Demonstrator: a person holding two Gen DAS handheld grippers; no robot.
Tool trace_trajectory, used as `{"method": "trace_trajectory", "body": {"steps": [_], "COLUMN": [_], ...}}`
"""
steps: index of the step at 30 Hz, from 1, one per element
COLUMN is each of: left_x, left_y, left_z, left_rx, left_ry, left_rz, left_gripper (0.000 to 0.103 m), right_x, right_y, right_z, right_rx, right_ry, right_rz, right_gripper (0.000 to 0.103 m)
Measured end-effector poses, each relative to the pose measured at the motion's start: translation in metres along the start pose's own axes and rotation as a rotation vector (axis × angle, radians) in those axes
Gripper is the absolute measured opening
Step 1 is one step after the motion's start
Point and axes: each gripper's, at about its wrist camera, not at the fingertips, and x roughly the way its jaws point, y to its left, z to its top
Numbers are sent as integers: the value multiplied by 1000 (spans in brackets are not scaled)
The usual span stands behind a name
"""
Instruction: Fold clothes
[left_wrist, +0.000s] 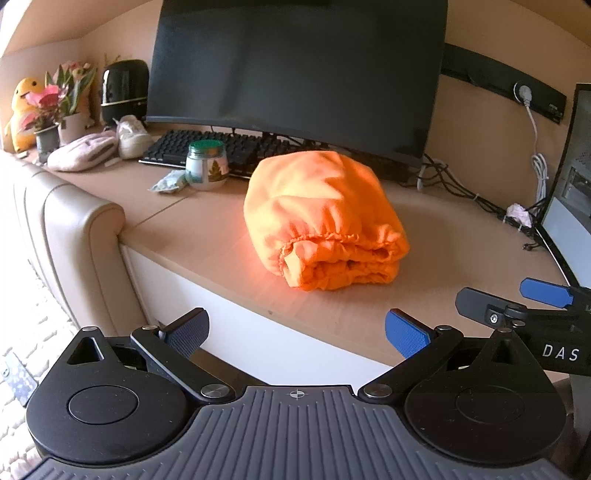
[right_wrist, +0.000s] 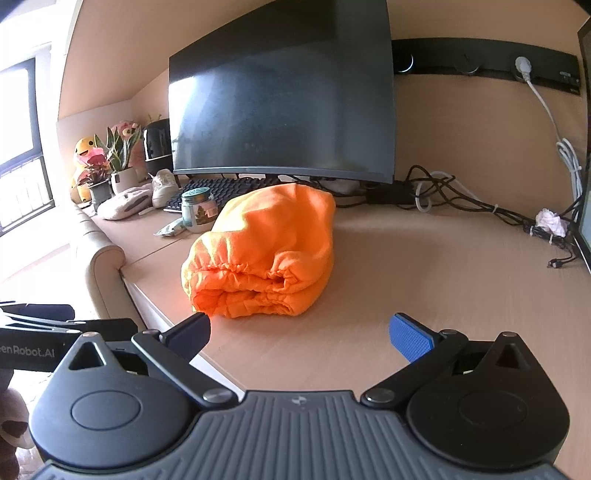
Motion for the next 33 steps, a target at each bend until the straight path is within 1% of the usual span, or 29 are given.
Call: {"method": "trace_trajectory", "body": {"steps": [10, 15, 22, 33], "left_x": [-2, -4, -7, -8], "left_y": [0, 0, -2, 9], "left_z": [0, 0, 0, -2], "left_rx": [-7, -5, 9, -20], "left_ry": [16, 20, 0, -4], "left_rz": [-32, -29, -30, -24], "left_gripper": [103, 103, 103, 103], "right_x": [-4, -6, -10, -6], "right_y": [0, 2, 3, 12], "right_z": [-2, -3, -3, -1], "right_rx": [12, 6, 11, -16], "right_ry": [0, -6, -14, -5], "right_rz": [-4, -4, -18, -3], "right_gripper": [103, 103, 103, 103]}}
